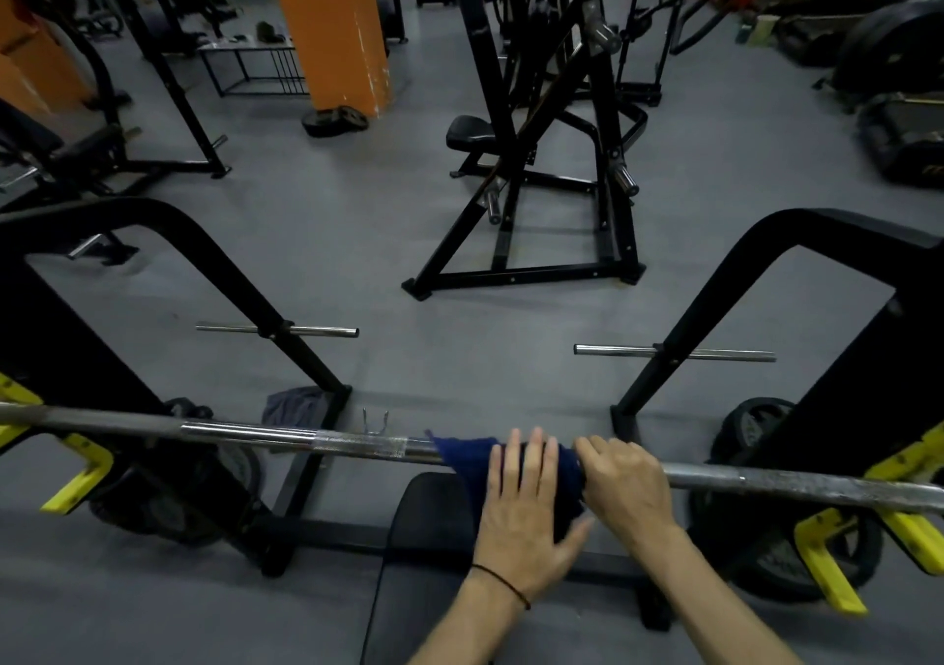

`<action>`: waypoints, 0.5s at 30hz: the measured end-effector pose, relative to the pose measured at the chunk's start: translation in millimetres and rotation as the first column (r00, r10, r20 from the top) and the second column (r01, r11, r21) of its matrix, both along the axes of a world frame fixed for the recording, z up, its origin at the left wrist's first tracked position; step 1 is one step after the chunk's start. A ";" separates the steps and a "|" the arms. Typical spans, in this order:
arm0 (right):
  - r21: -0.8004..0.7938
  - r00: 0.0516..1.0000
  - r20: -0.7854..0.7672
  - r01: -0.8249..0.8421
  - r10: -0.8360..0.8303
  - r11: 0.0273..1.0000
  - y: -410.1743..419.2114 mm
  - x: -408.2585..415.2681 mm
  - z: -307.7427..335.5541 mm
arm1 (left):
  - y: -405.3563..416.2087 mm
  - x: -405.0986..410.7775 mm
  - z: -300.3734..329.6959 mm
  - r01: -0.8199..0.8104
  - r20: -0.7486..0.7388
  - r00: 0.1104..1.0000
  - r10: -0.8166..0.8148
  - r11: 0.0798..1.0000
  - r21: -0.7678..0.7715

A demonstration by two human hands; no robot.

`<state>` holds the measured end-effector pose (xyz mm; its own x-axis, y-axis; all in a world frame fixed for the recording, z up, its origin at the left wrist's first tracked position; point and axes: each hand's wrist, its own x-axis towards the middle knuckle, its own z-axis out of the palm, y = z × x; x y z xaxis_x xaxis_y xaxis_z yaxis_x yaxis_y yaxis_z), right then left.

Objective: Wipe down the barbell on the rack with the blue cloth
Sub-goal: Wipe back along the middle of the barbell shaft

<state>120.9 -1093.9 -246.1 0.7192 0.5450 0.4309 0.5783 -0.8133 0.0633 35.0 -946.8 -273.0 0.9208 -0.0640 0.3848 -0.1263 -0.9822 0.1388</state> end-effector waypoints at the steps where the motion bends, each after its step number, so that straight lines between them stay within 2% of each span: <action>1: -0.009 1.000 -0.010 0.000 0.000 1.000 -0.1 0.5 0.1 | 4.3 -0.6 1.9 0.018 0.010 1.000 -0.018 1.000 0.020; 4: -0.057 0.993 -0.119 0.017 -0.023 0.998 -1.4 4.4 -1.6 | 52.5 -8.8 1.6 -0.014 0.030 0.999 0.014 1.000 -0.012; 7: -0.183 0.973 -0.208 0.059 -0.098 0.981 2.3 4.3 13.7 | 122.4 -23.0 -1.3 -0.147 0.072 0.986 0.151 0.987 -0.057; 8: -0.228 0.958 -0.260 0.061 -0.121 0.972 4.7 6.4 22.2 | 141.3 -26.0 0.2 -0.194 0.062 0.978 0.197 0.979 -0.061; 9: -0.271 0.910 -0.387 0.042 -0.149 0.962 5.7 11.2 29.2 | 155.1 -27.1 1.9 -0.243 0.036 0.969 0.245 0.968 -0.057; 10: -0.281 0.830 -0.533 0.009 -0.163 0.960 6.0 18.3 36.0 | 163.4 -25.8 4.0 -0.290 -0.002 0.957 0.290 0.956 -0.056; 11: -0.271 0.701 -0.691 -0.024 -0.177 0.962 6.3 27.0 43.5 | 165.6 -23.1 6.0 -0.330 -0.037 0.944 0.328 0.942 -0.064; 12: -0.240 0.530 -0.829 -0.045 -0.180 0.970 7.1 35.7 49.9 | 162.7 -19.1 8.2 -0.366 -0.060 0.930 0.362 0.927 -0.080; 14: -0.156 0.218 -0.965 -0.043 -0.143 0.987 7.2 48.2 53.9 | 147.2 -10.1 12.5 -0.413 -0.093 0.910 0.405 0.905 -0.102; 15: -0.138 0.128 -0.983 -0.032 -0.133 0.990 7.2 51.9 54.2 | 138.2 -6.0 13.7 -0.418 -0.104 0.907 0.408 0.903 -0.102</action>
<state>172.8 -1086.7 -191.9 0.5021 0.4651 -0.7290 0.1631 -0.8788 -0.4484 29.1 -808.6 -259.3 0.8820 0.3704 0.2913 0.3031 -0.9193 0.2511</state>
